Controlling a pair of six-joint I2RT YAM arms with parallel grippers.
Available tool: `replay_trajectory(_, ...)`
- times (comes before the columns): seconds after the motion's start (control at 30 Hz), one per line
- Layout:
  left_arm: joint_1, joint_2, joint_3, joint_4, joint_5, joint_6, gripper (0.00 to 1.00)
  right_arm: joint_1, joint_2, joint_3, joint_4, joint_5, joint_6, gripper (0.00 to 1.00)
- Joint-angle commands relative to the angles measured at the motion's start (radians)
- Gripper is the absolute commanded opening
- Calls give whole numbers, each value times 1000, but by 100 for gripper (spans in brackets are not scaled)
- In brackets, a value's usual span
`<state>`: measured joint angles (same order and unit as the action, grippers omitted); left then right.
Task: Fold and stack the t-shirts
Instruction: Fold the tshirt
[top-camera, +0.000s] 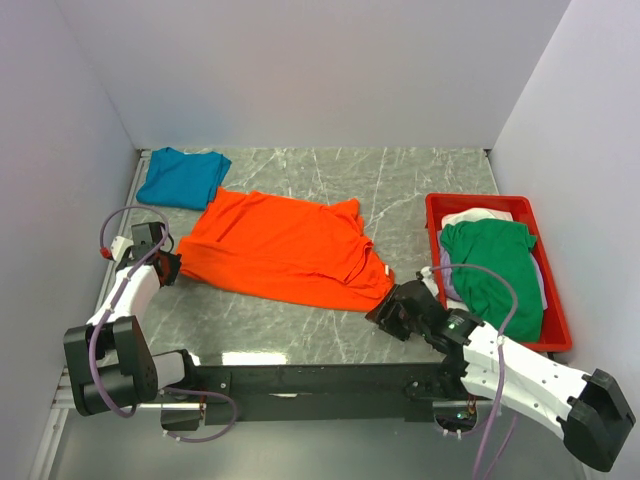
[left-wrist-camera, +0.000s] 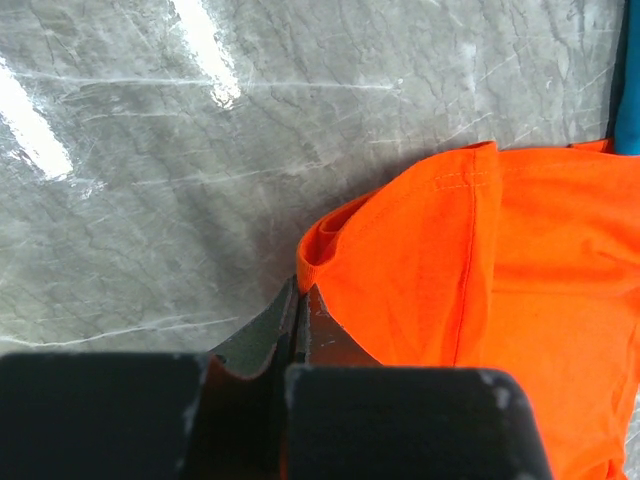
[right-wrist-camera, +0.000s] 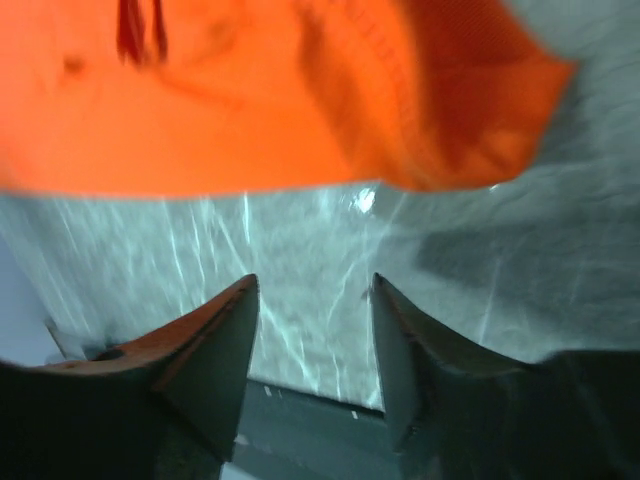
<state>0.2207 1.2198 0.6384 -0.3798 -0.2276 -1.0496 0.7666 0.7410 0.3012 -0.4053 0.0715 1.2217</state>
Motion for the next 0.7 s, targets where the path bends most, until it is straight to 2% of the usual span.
replay_trajectory(0.0, 5, -22, -6, 30, 20, 16, 1, 5, -15, -22, -1, 164, 108, 58)
replay_trajectory(0.2, 6, -16, -6, 33, 25, 19, 1, -35, 4, -24, -38, 266, 111, 63)
replay_trajectory(0.47, 5, -9, -3, 41, 28, 20, 1, -174, 112, -22, 77, 238, -17, 61)
replay_trajectory(0.6, 5, -9, 7, 39, 24, 28, 1, -205, 193, -1, 141, 203, -63, 56)
replay_trajectory(0.67, 5, -8, 20, 36, 22, 40, 1, -211, 205, 10, 158, 186, -92, 48)
